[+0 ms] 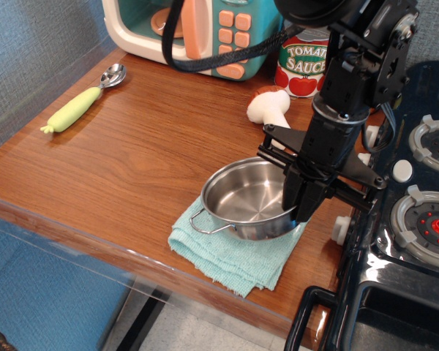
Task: Pick up the bowl and put it on the napkin.
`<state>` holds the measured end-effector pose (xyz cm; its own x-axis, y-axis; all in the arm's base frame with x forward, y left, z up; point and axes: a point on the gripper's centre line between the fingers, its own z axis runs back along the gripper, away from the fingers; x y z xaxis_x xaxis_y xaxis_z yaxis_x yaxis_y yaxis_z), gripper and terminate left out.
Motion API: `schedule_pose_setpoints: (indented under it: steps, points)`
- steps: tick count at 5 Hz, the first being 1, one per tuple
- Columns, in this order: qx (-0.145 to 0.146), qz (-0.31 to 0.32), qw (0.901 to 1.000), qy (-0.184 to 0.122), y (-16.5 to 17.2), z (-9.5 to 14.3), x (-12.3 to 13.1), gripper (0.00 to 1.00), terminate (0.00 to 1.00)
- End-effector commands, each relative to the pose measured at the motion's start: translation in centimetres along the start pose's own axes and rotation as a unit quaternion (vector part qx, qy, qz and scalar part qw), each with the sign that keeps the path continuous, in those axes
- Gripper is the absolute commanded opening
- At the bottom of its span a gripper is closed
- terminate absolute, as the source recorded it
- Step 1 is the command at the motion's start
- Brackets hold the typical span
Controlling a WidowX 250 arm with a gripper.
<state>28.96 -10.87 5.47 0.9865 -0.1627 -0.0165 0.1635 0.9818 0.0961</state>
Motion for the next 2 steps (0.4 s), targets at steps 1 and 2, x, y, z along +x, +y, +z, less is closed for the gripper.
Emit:
schedule_pose_setpoints:
  steps: [1,2]
  points:
    - [-0.004,0.024,0.9997,0.0,1.25,0.73,-2.27,0.0,0.0]
    - [-0.024,0.025,0.9993,0.012,0.81,-0.08,-2.59,1.0,0.0]
